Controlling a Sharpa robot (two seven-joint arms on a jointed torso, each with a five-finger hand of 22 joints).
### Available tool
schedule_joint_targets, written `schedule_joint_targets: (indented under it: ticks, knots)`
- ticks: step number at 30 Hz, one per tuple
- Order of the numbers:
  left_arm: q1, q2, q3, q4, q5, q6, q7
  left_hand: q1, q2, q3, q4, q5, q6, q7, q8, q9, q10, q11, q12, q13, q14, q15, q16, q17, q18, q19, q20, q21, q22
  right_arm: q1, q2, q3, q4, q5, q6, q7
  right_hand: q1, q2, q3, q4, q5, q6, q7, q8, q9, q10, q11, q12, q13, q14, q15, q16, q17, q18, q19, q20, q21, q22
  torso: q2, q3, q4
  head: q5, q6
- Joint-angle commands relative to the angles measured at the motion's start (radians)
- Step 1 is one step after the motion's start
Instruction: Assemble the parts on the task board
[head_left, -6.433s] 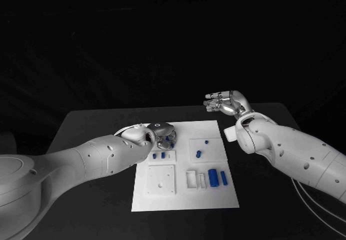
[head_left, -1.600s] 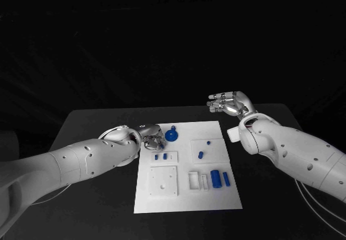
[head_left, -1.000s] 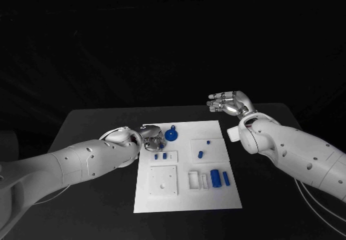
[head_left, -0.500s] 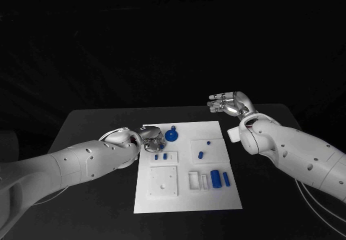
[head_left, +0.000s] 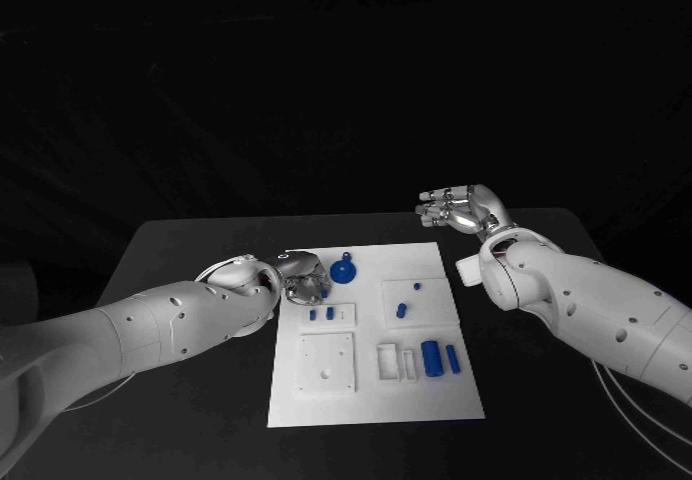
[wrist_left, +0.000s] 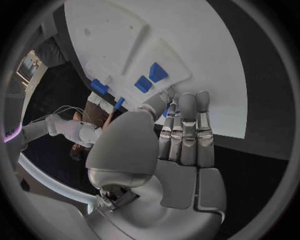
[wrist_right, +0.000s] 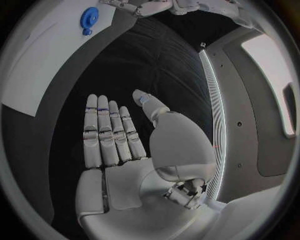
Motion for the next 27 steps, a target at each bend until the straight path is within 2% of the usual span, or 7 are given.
schedule_joint_targets:
  ticks: [1,10,15,17,20,23,27]
  knots:
    - [-0.006,-0.003,-0.004,-0.009,-0.009,-0.005,-0.016,0.012,-0.004,-0.025,0.005,0.001,-0.009,-0.002,-0.003,0.000,-0.024,0.014,-0.001,0.000,0.001,0.009,-0.001,-0.004,0.018,0.003,0.011,-0.013,0.017,-0.002,-0.001,0.000,0.001,-0.024,0.022,-0.007,-0.005,-0.002,-0.003,-0.005,0.006,0.009,0.000,0.003,0.000,-0.011,0.001,-0.004,-0.001,-0.004,0.002,-0.003,-0.001,0.011,-0.005,0.001,-0.004,0.000,0.000,0.0008,0.0002,0.001,0.001]
    - [-0.005,-0.017,-0.003,-0.020,-0.008,-0.024,-0.018,0.039,-0.001,-0.083,0.019,0.002,-0.017,-0.002,-0.003,0.000,-0.056,0.021,-0.001,-0.001,-0.004,0.014,-0.003,-0.013,0.021,0.013,0.017,-0.047,0.019,-0.008,-0.012,0.000,0.004,-0.098,0.095,-0.019,0.002,0.006,0.017,-0.020,0.046,0.044,-0.006,0.004,0.000,-0.011,-0.001,-0.006,-0.002,0.021,-0.008,0.003,0.001,0.020,0.016,-0.008,0.010,0.004,0.000,0.0001,0.0014,-0.003,0.001]
    - [-0.005,-0.034,0.002,-0.020,0.027,-0.050,-0.006,0.044,0.004,-0.083,0.024,0.007,-0.011,0.008,-0.002,0.000,-0.046,0.019,-0.001,-0.001,-0.007,0.012,-0.009,-0.018,0.021,0.015,0.016,-0.059,0.020,-0.013,-0.018,0.000,0.003,-0.234,0.176,-0.032,0.018,0.016,0.024,-0.038,0.045,0.066,-0.012,0.005,0.001,0.038,-0.023,-0.007,-0.002,0.151,-0.060,0.046,0.018,0.037,0.128,-0.055,0.087,0.036,-0.001,-0.0012,0.0007,-0.004,0.004]
    - [-0.005,-0.043,0.011,-0.019,0.076,-0.069,0.009,0.040,0.009,-0.060,0.020,0.009,0.005,0.022,-0.002,0.000,-0.017,0.012,-0.002,-0.001,-0.004,0.007,-0.011,-0.019,0.020,0.013,0.012,-0.057,0.023,-0.016,-0.021,0.000,0.004,-0.319,0.213,-0.046,0.036,0.015,0.006,-0.049,0.038,0.092,-0.023,0.008,0.002,0.083,-0.044,-0.009,-0.001,0.275,-0.106,0.104,0.050,0.046,0.233,-0.099,0.170,0.079,-0.001,-0.0025,0.0011,-0.008,0.007]
    - [-0.004,-0.062,0.034,-0.011,0.204,-0.100,0.039,0.027,0.013,-0.017,0.013,0.013,0.039,0.039,0.000,0.001,0.037,-0.001,0.001,-0.001,-0.031,-0.002,-0.067,-0.043,0.011,-0.017,0.005,-0.070,0.021,-0.020,-0.024,0.000,0.006,-0.455,0.256,-0.070,0.040,0.007,-0.001,-0.057,0.035,0.119,-0.034,0.004,0.001,0.111,-0.059,-0.013,-0.002,0.327,-0.136,0.178,0.122,0.030,0.278,-0.145,0.266,0.144,-0.001,-0.0028,0.0017,-0.021,0.014]
    - [0.000,-0.080,0.053,0.002,0.371,-0.116,0.062,0.017,0.018,0.003,0.012,0.017,0.062,0.042,0.000,0.001,0.087,-0.012,0.002,-0.001,-0.050,-0.006,-0.136,-0.071,-0.001,-0.051,0.002,-0.091,0.017,-0.025,-0.026,0.000,0.008,-0.579,0.278,-0.097,0.042,-0.006,0.019,-0.062,0.018,0.131,-0.041,0.002,0.001,0.125,-0.069,-0.017,-0.003,0.317,-0.150,0.300,0.242,0.024,0.265,-0.167,0.374,0.231,-0.004,-0.0035,0.0011,-0.041,0.022]
    - [0.011,-0.111,0.070,0.037,0.637,-0.109,0.122,-0.001,0.030,0.011,0.016,0.017,0.076,0.042,-0.003,0.001,0.126,-0.019,-0.001,-0.001,-0.090,0.002,-0.297,-0.134,-0.028,-0.110,0.006,-0.160,-0.013,-0.035,-0.029,0.000,0.020,-0.762,0.296,-0.157,0.031,-0.018,0.079,-0.056,-0.025,0.136,-0.043,0.002,0.002,0.132,-0.070,-0.014,-0.002,0.304,-0.154,0.394,0.375,0.032,0.220,-0.169,0.494,0.344,-0.005,-0.0048,0.0022,-0.060,0.028]
